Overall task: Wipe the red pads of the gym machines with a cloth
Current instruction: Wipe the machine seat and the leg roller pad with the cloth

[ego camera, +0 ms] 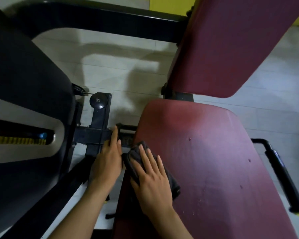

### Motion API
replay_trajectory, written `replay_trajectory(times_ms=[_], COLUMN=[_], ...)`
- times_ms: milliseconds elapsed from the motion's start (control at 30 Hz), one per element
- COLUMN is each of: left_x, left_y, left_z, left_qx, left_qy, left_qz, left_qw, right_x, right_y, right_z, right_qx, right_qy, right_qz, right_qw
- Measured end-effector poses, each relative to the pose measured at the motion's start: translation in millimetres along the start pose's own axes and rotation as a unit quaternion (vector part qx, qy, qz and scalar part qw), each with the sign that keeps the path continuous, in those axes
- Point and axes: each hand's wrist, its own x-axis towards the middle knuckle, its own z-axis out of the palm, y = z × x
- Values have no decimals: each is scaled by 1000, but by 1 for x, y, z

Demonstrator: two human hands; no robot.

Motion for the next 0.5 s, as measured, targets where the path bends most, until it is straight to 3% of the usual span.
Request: replay_trajectory(times_ms=[333, 500], left_x=[3, 1], left_y=[-3, 0], left_z=[6, 3], left_qx=[96, 78], left_qy=[51, 36], left_qz=[37, 23], left_qw=[993, 996], right_x=[209, 195], right_y=[67, 66], right_z=[-15, -16], right_qx=[8, 23], right_qy=[-6, 0], right_qz=[140, 120], right_qw=[990, 992])
